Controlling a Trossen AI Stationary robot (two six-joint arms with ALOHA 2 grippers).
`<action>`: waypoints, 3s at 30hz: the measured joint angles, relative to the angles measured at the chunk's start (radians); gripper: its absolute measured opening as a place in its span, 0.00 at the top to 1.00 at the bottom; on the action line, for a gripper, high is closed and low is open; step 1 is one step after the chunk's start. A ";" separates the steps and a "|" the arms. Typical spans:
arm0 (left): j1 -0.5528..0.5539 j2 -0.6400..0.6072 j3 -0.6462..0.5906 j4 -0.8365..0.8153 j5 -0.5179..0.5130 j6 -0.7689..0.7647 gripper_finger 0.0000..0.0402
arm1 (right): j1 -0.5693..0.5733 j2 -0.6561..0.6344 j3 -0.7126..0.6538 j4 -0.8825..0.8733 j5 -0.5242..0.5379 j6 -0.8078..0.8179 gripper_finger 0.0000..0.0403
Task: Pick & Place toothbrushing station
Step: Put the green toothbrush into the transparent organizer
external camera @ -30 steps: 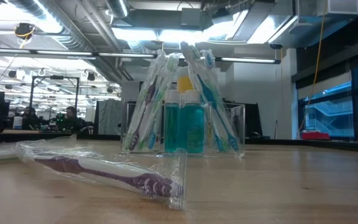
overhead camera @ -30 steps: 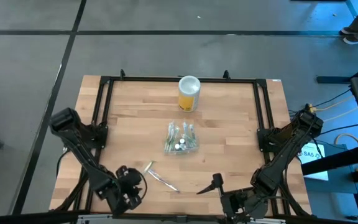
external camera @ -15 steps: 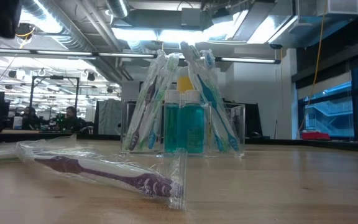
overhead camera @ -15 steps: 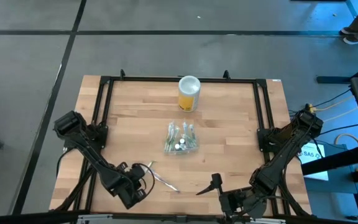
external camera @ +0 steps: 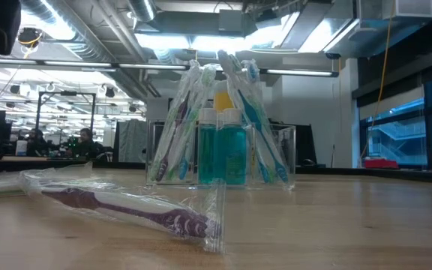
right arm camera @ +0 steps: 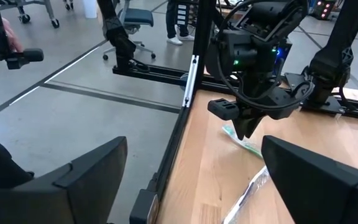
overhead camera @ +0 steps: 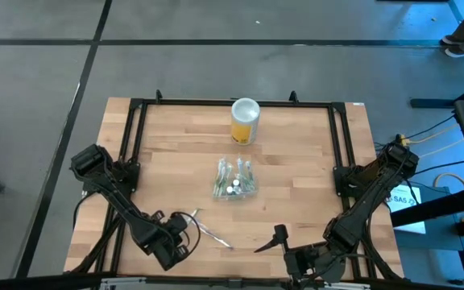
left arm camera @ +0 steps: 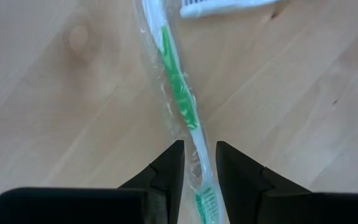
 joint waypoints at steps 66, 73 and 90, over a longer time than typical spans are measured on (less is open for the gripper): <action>0.028 0.108 0.005 -0.009 0.132 -0.076 0.73 | -0.009 0.000 0.000 -0.026 -0.001 -0.026 0.10; 0.027 0.107 0.004 -0.008 0.139 -0.033 0.97 | -0.009 0.000 0.000 -0.026 -0.016 -0.022 0.08; 0.008 -0.060 0.020 -0.116 0.071 -0.066 0.99 | -0.012 0.000 0.000 -0.026 -0.050 -0.045 0.13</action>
